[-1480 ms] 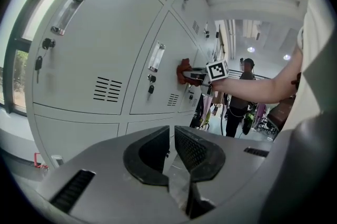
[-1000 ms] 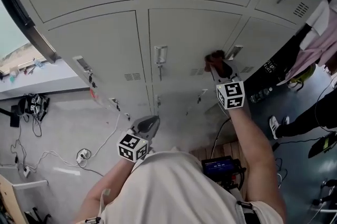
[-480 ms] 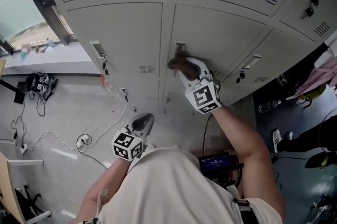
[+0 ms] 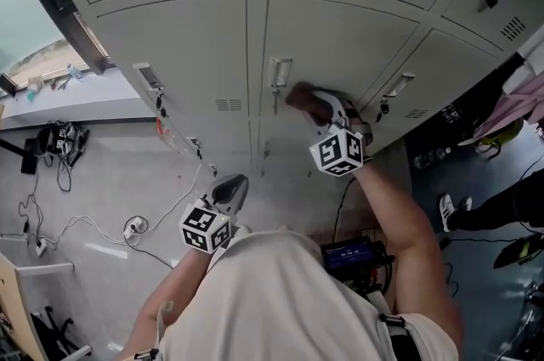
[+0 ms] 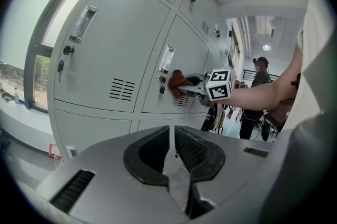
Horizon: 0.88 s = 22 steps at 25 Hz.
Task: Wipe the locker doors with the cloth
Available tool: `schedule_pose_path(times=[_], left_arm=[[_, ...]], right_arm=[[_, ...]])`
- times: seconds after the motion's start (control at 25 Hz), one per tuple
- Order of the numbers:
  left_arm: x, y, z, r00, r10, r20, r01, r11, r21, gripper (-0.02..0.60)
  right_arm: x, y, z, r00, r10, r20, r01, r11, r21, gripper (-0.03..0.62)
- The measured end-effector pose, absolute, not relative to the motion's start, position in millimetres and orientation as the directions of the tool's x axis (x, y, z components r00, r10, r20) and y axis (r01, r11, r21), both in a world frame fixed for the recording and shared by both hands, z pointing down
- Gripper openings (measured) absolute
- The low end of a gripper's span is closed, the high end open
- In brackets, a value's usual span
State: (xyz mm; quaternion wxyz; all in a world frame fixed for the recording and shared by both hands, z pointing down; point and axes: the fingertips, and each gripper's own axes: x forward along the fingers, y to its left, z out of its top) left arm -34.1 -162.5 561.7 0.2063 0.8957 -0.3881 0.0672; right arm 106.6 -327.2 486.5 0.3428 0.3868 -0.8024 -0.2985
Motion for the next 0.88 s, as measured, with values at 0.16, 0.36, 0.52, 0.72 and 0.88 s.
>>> schedule_pose_path(times=[0.16, 0.36, 0.52, 0.72, 0.88], left_arm=[[-19.7, -158.5, 562.3, 0.719, -0.631, 0.292, -0.695, -0.647, 0.314, 0.035], [-9.9, -150.1, 567.9, 0.735, -0.595, 0.326, -0.677, -0.669, 0.306, 0.035], [-6.1, -144.1, 570.2, 0.733, -0.584, 0.350, -0.677, -0.675, 0.292, 0.035], [-19.3, -142.4, 572.2, 0.696, -0.617, 0.368, -0.716, -0.639, 0.281, 0.035], [-42.0, -142.4, 571.8, 0.645, -0.670, 0.367, -0.763, -0.585, 0.274, 0.035]], right_arm=[[186.5, -328.2, 501.5, -0.377, -0.878, 0.294, -0.673, 0.478, 0.565, 0.115], [275.3, -328.7, 511.1, -0.216, -0.955, 0.203, -0.928, 0.265, 0.263, 0.116], [270.1, -329.1, 533.2, -0.210, -0.949, 0.235, -0.933, 0.266, 0.244, 0.115], [194.4, -332.9, 539.0, -0.388, -0.895, 0.222, -0.901, 0.419, 0.115, 0.116], [124.8, -334.7, 541.4, -0.539, -0.816, 0.211, -0.841, 0.537, -0.071, 0.115]])
